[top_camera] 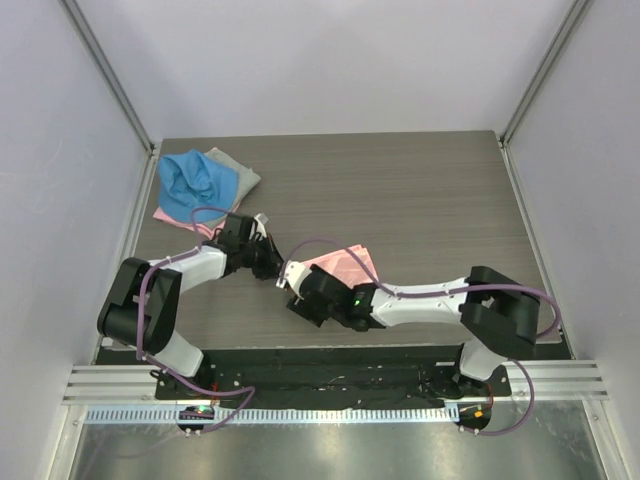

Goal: Fold the napkin, place the utensils inside, and roll it up
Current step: Roll the napkin with the utensil

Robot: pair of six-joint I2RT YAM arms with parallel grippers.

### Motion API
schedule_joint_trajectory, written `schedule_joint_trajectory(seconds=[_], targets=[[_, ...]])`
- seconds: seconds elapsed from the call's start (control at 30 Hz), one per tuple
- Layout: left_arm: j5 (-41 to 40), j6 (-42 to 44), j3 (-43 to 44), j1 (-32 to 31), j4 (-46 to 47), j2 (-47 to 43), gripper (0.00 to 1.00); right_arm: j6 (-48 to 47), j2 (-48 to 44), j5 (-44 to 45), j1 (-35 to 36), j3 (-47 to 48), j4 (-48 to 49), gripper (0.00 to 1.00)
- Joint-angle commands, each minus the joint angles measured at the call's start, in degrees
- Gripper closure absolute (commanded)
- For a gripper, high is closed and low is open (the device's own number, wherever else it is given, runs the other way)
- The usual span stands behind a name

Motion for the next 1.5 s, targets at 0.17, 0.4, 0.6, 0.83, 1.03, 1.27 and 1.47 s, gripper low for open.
schedule_joint_trajectory(seconds=[0.17, 0.4, 0.6, 0.83, 1.03, 1.27, 1.47], targets=[[-0.47, 0.55, 2.71, -0.15, -6.36, -0.26, 1.0, -8.26, 5.85, 17.39, 3.33, 3.09, 1.78, 0.28], [0.14, 1.17, 3.41, -0.15, -7.07, -0.35, 1.0, -8.62, 8.93, 14.85, 3.07, 2.39, 2.3, 0.3], [1.55, 2.48, 3.33, -0.15, -6.45, -0.7, 1.0, -5.46, 9.55, 1.88, -1.14, 0.9, 2.3, 0.45], [1.46, 2.66, 2.8, -0.15, -4.78, -3.34, 0.89, 0.43, 8.32, -18.42, -8.09, -1.3, 0.9, 0.69], [-3.28, 2.92, 2.8, 0.28, -7.06, -7.11, 0.42, 3.33, 7.71, -28.38, -11.25, -1.39, -1.04, 0.81], [-7.33, 3.27, -0.1, 1.69, -6.19, -12.65, 0.32, 7.64, 8.4, -41.9, -16.52, -0.43, -0.95, 0.84], [-5.05, 4.07, -2.65, 1.78, -2.5, -15.46, 0.32, 11.25, 12.35, -51.23, -21.62, 4.31, -5.23, 0.85]])
